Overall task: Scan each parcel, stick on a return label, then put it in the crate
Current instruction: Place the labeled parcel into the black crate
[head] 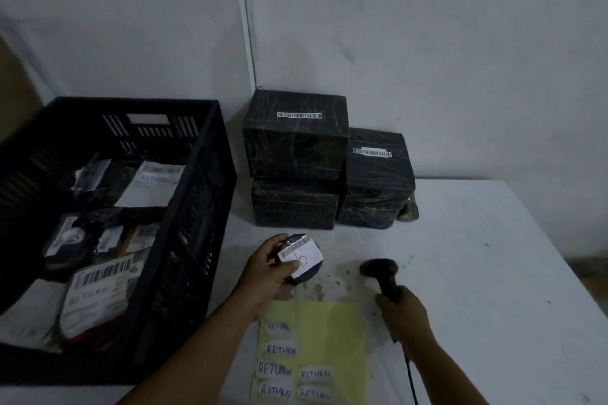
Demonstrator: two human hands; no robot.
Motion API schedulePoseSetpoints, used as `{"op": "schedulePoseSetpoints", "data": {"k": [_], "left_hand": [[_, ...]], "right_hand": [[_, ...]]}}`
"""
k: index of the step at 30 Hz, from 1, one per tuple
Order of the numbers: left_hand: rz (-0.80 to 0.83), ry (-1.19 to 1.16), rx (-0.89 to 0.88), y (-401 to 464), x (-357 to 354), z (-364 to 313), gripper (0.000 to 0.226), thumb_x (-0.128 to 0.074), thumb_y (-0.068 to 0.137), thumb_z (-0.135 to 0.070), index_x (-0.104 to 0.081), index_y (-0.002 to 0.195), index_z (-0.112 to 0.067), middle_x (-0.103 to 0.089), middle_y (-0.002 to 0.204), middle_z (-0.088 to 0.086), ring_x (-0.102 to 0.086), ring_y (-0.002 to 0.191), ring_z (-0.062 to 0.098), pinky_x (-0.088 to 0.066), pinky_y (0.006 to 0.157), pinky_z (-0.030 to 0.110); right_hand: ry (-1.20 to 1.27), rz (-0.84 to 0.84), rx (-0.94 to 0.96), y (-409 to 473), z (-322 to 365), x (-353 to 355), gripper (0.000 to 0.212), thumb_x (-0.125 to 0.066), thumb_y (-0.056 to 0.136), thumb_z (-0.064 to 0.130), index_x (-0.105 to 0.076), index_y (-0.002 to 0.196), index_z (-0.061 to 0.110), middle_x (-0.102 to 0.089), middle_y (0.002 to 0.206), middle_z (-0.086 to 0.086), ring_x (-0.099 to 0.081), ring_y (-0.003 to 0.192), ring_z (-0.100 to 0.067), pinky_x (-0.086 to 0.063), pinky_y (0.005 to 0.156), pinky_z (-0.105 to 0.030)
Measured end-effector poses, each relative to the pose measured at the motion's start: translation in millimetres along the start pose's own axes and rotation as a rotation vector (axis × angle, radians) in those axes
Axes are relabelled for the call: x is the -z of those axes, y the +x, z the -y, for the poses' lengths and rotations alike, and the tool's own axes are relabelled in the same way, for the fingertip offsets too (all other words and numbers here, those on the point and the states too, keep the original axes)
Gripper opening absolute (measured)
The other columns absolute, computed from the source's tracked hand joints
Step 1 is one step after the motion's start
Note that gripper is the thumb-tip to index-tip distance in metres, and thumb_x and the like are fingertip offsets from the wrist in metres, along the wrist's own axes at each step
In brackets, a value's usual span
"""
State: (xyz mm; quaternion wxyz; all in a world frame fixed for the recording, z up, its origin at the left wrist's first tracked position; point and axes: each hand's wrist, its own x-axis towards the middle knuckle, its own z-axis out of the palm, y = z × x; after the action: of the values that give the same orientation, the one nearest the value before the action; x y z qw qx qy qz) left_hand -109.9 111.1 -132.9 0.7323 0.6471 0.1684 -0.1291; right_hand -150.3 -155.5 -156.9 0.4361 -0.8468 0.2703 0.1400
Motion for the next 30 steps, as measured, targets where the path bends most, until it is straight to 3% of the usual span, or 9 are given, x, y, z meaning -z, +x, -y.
{"op": "schedulePoseSetpoints", "data": {"k": [2, 5, 9, 11, 13, 17, 20, 26, 30], "left_hand": [[-0.004, 0.015, -0.024, 4, 4, 0, 0.062, -0.072, 0.077, 0.007, -0.066, 0.110, -0.045, -0.067, 0.121, -0.001, -0.066, 0.108, 0.024, -0.060, 0.070, 0.041], [-0.002, 0.050, -0.050, 11, 12, -2, 0.067, -0.071, 0.069, 0.005, -0.067, 0.107, -0.050, -0.068, 0.118, -0.002, -0.067, 0.106, 0.021, -0.058, 0.068, 0.033], [0.001, 0.043, -0.056, 22, 20, -1, 0.071, -0.068, 0.060, -0.001, -0.068, 0.109, -0.052, -0.070, 0.117, -0.004, -0.067, 0.108, 0.020, -0.060, 0.082, 0.040], [-0.014, 0.027, -0.055, 27, 23, 1, 0.072, -0.068, 0.059, 0.000, -0.068, 0.108, -0.053, -0.070, 0.116, -0.003, -0.068, 0.107, 0.020, -0.059, 0.085, 0.044], [-0.026, 0.023, -0.048, 30, 26, 2, 0.073, -0.068, 0.059, 0.000, -0.068, 0.109, -0.052, -0.070, 0.115, -0.002, -0.069, 0.105, 0.021, -0.059, 0.086, 0.047], [-0.026, 0.055, -0.047, 32, 30, 3, 0.075, -0.068, 0.058, 0.000, -0.067, 0.113, -0.051, -0.071, 0.114, -0.005, -0.070, 0.103, 0.019, -0.058, 0.087, 0.051], [0.002, 0.091, -0.055, 31, 32, 2, 0.077, -0.068, 0.057, -0.004, -0.065, 0.117, -0.051, -0.067, 0.123, -0.004, -0.067, 0.109, 0.021, -0.060, 0.085, 0.048], [-0.027, 0.081, -0.066, 30, 29, 4, 0.074, -0.064, 0.058, 0.001, -0.068, 0.116, -0.044, -0.069, 0.118, 0.002, -0.068, 0.107, 0.024, -0.057, 0.088, 0.054], [-0.034, 0.097, -0.062, 30, 29, 4, 0.075, -0.064, 0.059, 0.003, -0.067, 0.116, -0.045, -0.069, 0.119, 0.002, -0.069, 0.106, 0.022, -0.058, 0.089, 0.049]], "right_hand": [[0.110, 0.067, 0.020, -17, 13, 5, 0.014, -0.065, 0.089, 0.021, -0.059, 0.095, 0.011, -0.068, 0.079, -0.015, -0.055, 0.053, -0.020, -0.046, 0.048, -0.030], [0.215, 0.194, 0.068, -45, 34, 10, 0.020, -0.071, 0.086, 0.024, -0.061, 0.096, 0.010, -0.061, 0.071, -0.010, -0.049, 0.052, -0.019, -0.043, 0.050, -0.031], [0.169, 0.296, 0.158, -83, 56, 9, 0.030, -0.073, 0.088, 0.032, -0.064, 0.103, 0.008, -0.055, 0.069, -0.011, -0.044, 0.053, -0.014, -0.038, 0.057, -0.031], [0.157, 0.302, 0.209, -97, 64, 6, 0.029, -0.073, 0.088, 0.032, -0.066, 0.106, 0.011, -0.066, 0.083, -0.017, -0.053, 0.061, -0.017, -0.044, 0.063, -0.033], [0.145, 0.294, 0.242, -108, 70, 3, 0.019, -0.073, 0.088, 0.033, -0.067, 0.102, 0.022, -0.072, 0.094, -0.009, -0.066, 0.077, -0.019, -0.052, 0.073, -0.034], [0.095, 0.292, 0.260, -116, 74, 0, 0.015, -0.072, 0.088, 0.035, -0.064, 0.098, 0.028, -0.073, 0.104, -0.003, -0.067, 0.100, -0.017, -0.049, 0.075, -0.025], [0.075, 0.286, 0.260, -116, 74, -1, 0.016, -0.071, 0.089, 0.035, -0.062, 0.101, 0.029, -0.072, 0.104, 0.000, -0.067, 0.099, -0.012, -0.049, 0.076, -0.021], [0.084, 0.285, 0.271, -115, 73, -2, 0.016, -0.070, 0.091, 0.035, -0.060, 0.103, 0.034, -0.069, 0.099, 0.012, -0.062, 0.091, -0.001, -0.044, 0.070, -0.015], [0.101, 0.275, 0.297, -113, 70, -1, 0.012, -0.071, 0.089, 0.032, -0.064, 0.098, 0.028, -0.067, 0.081, 0.008, -0.059, 0.069, 0.003, -0.041, 0.059, -0.008]]}}
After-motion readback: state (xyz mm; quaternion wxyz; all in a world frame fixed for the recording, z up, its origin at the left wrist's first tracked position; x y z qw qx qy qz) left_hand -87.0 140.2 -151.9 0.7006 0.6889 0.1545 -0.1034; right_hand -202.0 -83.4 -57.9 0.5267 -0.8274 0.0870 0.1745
